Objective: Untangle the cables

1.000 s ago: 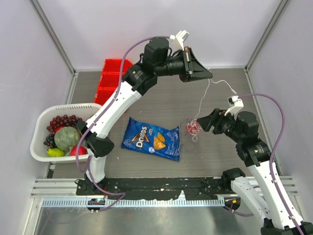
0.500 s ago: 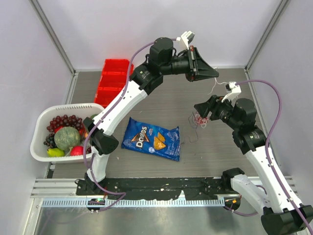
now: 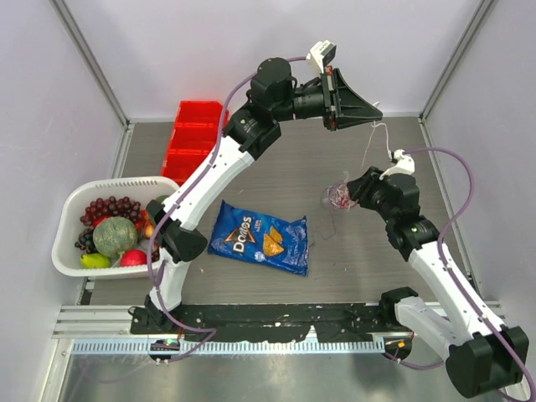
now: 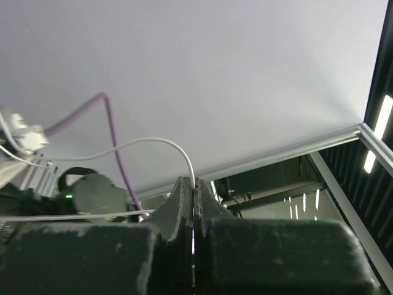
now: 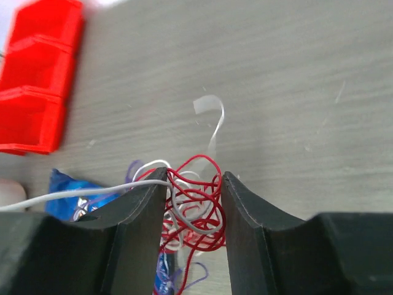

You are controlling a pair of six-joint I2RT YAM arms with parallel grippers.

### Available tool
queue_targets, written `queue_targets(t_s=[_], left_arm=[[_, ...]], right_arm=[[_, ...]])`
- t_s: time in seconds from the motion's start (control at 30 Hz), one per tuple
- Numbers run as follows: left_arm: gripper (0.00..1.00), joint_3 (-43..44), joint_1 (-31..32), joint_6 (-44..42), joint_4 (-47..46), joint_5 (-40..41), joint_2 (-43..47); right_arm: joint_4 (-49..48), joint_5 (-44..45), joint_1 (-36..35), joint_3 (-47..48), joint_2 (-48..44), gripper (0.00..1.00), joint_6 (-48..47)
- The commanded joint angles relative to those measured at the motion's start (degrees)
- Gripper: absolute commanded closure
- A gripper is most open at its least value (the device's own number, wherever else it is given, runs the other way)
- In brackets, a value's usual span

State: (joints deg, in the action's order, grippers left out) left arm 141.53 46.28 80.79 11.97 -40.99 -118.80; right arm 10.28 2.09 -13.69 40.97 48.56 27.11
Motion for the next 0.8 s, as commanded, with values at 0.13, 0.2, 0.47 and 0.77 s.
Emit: queue_targets(t_s=[0.13, 0.2, 0.47, 0.77], left_arm=[[1.00, 2.78, -0.05, 3.41, -5.90, -3.66, 0.41], [1.00, 2.96, 0.04, 3.41, -5.90, -3.74, 0.94], [1.00, 3.66, -0.31, 1.57, -4.85, -4.10, 3.13], [1.00, -0.91, -3.83, -11.52, 7.44, 0.29, 9.81]], right_arm=[[-5.19, 3.09, 0.42, -2.47, 3.47, 0.53, 3.82], [-2.92, 8.53, 0.42, -2.47, 4.44, 0.53, 3.91], [7.28, 14.10, 15.77, -0.90, 20.40, 0.52, 7.95], [13.26, 3.54, 21.52, 2.71, 27.57, 0.44, 6.02]])
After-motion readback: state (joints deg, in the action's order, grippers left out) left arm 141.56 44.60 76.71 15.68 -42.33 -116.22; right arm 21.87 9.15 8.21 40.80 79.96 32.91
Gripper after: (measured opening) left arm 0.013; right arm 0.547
